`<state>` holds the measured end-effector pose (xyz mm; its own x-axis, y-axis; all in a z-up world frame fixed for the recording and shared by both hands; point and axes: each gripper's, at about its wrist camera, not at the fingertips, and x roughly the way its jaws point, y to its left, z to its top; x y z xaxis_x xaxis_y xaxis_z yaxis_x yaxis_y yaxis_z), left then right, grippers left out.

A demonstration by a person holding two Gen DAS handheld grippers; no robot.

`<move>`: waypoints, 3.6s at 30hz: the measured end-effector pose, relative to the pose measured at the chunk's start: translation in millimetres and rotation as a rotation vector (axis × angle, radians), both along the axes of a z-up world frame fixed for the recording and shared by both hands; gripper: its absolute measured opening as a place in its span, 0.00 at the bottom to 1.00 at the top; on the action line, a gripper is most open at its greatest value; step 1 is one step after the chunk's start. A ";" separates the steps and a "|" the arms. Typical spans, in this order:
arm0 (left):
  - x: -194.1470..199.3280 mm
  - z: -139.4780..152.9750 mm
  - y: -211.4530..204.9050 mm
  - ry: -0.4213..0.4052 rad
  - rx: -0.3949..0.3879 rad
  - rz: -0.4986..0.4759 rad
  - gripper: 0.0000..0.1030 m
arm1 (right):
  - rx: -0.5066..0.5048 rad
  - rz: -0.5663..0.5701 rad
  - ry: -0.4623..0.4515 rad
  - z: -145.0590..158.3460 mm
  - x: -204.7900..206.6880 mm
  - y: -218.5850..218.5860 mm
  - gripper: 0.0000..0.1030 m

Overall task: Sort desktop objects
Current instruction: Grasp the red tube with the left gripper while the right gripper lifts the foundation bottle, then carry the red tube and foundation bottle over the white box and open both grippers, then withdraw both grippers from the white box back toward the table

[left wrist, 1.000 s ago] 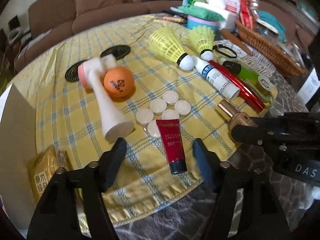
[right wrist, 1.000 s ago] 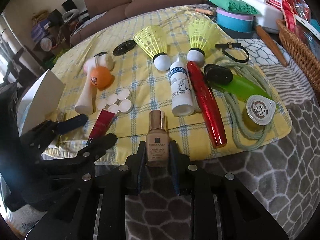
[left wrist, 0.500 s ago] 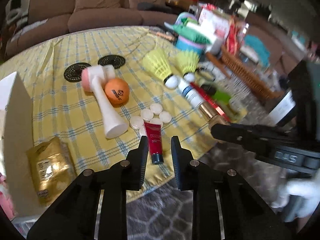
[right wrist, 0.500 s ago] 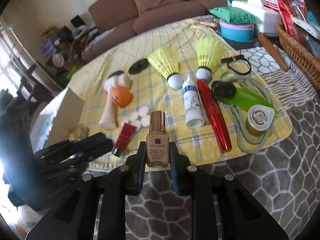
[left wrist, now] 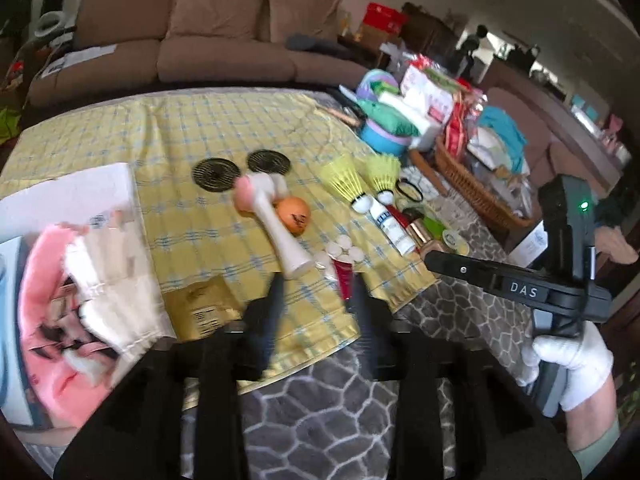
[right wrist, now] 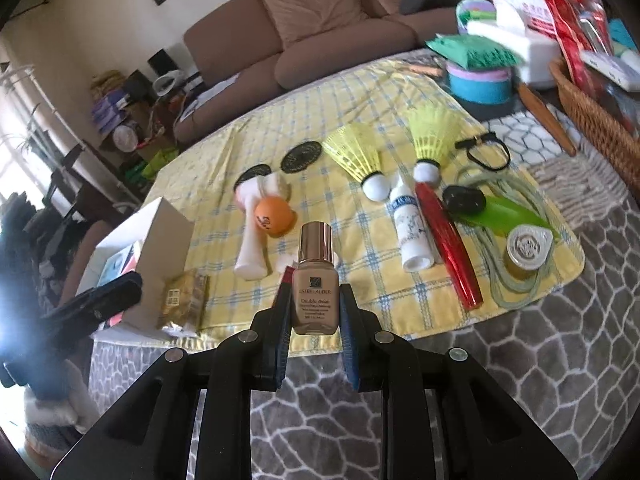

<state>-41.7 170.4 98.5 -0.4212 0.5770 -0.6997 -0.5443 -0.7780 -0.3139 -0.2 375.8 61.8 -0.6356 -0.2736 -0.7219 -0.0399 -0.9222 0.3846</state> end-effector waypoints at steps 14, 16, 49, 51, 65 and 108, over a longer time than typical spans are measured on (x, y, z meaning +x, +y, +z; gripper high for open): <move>-8.6 -82.1 104.5 -0.018 -0.228 -0.108 0.15 | 0.022 0.002 -0.048 -14.0 -1.5 15.4 0.21; -11.6 -81.9 99.7 -0.039 -0.198 -0.107 0.15 | 0.024 0.009 -0.052 -15.2 -2.1 15.4 0.21; -40.7 -21.6 -204.1 -0.124 0.059 0.285 0.15 | -0.023 0.379 -0.068 8.0 -82.3 -278.7 0.21; -45.5 -29.1 -207.0 -0.148 0.068 0.310 0.14 | -0.033 0.364 -0.095 -1.8 -92.0 -280.2 0.21; -41.9 -13.3 -244.2 -0.155 0.164 0.400 0.55 | -0.079 0.311 -0.023 27.4 -79.8 -251.2 0.32; -12.4 -15.6 52.4 -0.034 -0.091 0.045 1.00 | 0.062 -0.140 0.014 1.0 26.3 49.3 0.69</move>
